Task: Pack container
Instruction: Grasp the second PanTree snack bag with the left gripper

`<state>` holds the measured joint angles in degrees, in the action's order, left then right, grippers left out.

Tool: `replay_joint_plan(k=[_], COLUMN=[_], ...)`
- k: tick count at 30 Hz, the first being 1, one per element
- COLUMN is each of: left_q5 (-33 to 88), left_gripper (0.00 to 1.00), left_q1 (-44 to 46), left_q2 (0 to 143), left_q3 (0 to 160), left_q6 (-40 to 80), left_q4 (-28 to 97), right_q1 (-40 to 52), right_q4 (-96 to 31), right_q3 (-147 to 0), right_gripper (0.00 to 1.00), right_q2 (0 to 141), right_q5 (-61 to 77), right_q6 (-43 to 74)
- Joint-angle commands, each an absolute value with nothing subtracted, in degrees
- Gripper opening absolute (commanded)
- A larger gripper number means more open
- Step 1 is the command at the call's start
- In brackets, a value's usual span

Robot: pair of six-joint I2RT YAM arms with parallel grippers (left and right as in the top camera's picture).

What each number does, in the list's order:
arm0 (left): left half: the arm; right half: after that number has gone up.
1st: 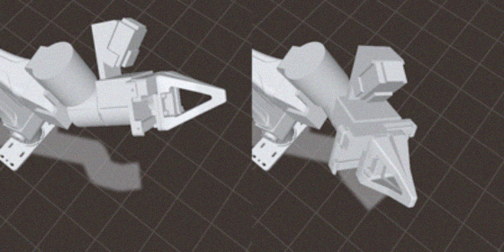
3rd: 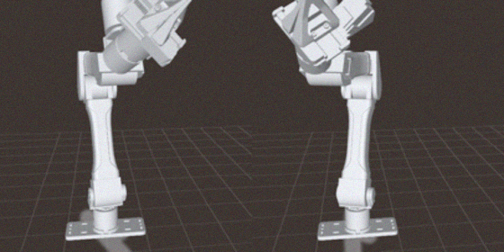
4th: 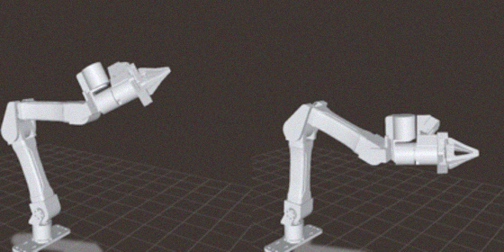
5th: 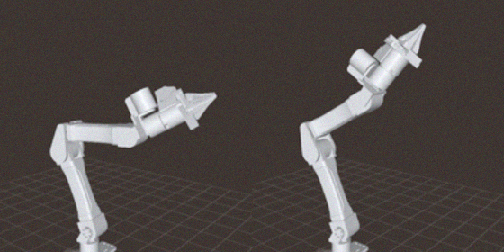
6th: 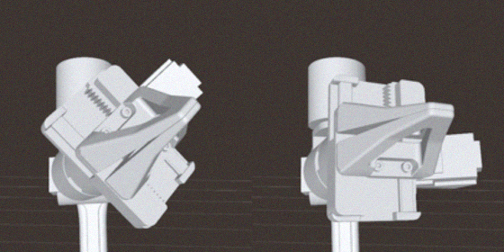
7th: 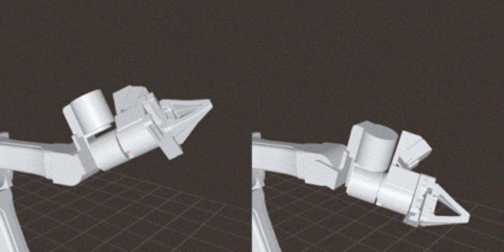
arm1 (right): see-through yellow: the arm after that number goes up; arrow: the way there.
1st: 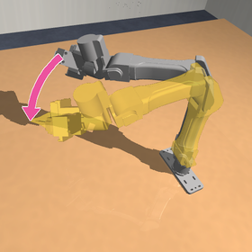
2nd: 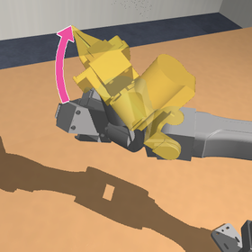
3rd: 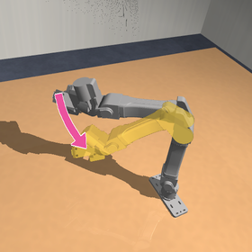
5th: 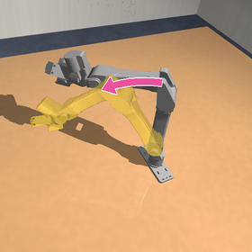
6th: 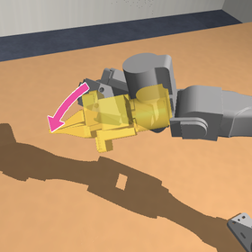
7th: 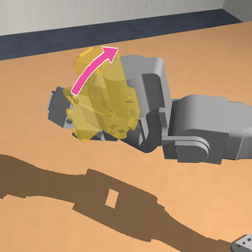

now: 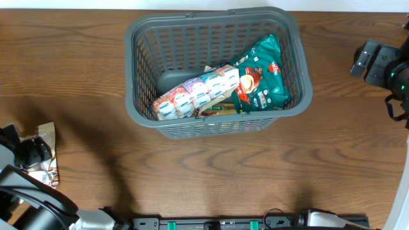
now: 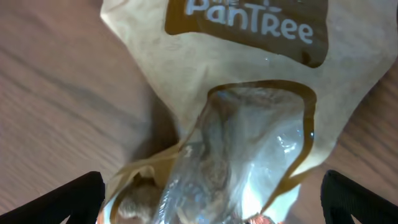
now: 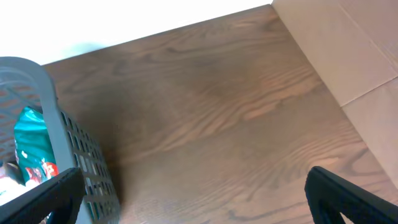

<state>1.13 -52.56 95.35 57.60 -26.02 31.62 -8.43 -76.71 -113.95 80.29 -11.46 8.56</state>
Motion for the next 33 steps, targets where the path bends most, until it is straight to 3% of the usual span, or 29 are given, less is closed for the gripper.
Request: replay_joint_plan(k=[1, 11, 14, 16, 18, 20, 24, 27, 33], left_q5=[1.06, 2.42, 6.52, 9.23, 11.18, 12.05, 12.93, 13.15, 15.09], left_gripper=[1.00, 1.00, 0.94, 0.84, 0.68, 0.25, 0.19, 0.06, 0.06], left_q1=[-52.69, -52.64, -52.62, -52.62, -52.62, -52.58, -52.58, -52.53, -52.53], left_q2=[97.80, 106.39, 108.49, 109.49, 110.17, 110.43, 110.45, 110.45, 110.08], left_q3=[57.56, 57.56, 57.56, 57.56, 57.56, 57.56, 57.56, 57.56, 57.84], left_q6=[-31.90, -35.14, -35.14, -35.14, -35.14, -35.11, -35.09, -32.82, -22.85], left_q4=[30.52, 25.96, 25.96, 25.98, 25.85, 25.54, 25.39, 25.39, 25.34], right_q1=[-8.75, -8.75, -8.75, -8.75, -8.75, -8.75, -8.75, -8.75, -8.75], right_q4=[-76.77, -76.77, -76.77, -76.77, -76.77, -76.77, -76.77, -76.77, -76.77], right_q3=[-114.63, -114.63, -114.63, -114.63, -114.63, -114.63, -114.63, -114.63, -114.63], right_gripper=[0.99, 0.99, 0.99, 0.99, 0.99, 0.99, 0.99, 0.99, 0.99], right_q2=[80.36, 80.36, 80.36, 80.36, 80.36, 80.36, 80.36, 80.36, 80.36], right_q5=[-12.21, -12.21, -12.21, -12.21, -12.21, -12.21, -12.19, -12.21, -12.21], right_q6=[9.15, 9.15, 9.15, 9.15, 9.15, 9.15, 9.15, 9.15, 9.15])
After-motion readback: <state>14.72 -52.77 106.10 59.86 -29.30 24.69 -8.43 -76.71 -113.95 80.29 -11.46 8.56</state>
